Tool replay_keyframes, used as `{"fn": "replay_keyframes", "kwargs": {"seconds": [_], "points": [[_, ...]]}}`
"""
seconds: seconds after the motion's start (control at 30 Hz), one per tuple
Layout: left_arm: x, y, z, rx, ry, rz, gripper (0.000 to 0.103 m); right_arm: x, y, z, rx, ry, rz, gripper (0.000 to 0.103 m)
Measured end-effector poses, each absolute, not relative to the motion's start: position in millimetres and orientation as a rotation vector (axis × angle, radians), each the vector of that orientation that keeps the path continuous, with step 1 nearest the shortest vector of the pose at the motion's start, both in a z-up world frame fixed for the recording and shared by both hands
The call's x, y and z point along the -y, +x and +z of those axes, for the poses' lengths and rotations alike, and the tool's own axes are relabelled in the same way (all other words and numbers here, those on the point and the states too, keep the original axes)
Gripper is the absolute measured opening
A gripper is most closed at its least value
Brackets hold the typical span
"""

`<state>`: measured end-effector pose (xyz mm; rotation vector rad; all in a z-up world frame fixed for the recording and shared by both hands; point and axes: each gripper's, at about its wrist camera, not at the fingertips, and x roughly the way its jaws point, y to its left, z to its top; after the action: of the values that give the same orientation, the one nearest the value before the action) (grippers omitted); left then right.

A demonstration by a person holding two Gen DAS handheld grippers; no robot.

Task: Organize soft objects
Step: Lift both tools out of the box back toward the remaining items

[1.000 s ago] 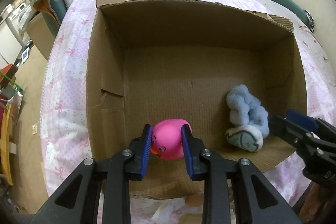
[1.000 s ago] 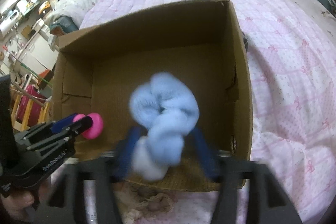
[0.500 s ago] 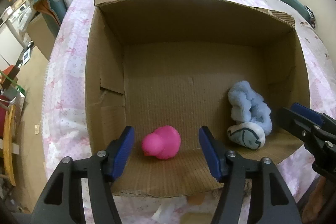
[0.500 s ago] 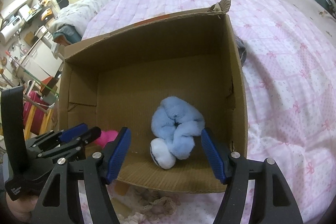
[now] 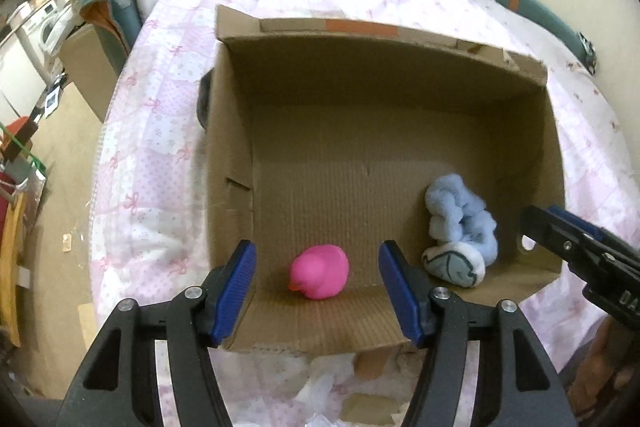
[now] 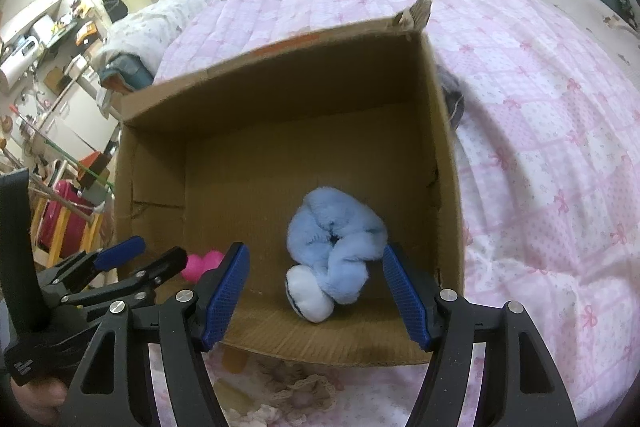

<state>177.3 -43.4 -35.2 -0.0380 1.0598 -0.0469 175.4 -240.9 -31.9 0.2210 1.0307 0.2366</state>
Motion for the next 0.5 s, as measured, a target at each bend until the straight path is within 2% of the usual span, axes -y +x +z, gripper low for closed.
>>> {"fn": "replay_keyframes", "kwargs": {"seconds": [0.5], "points": [[18.7, 133.0, -8.8, -1.021, -0.047, 0.004, 0.061, 253.6, 142.8, -13.8, -1.002, 0.227, 0.221, 0.073]]}}
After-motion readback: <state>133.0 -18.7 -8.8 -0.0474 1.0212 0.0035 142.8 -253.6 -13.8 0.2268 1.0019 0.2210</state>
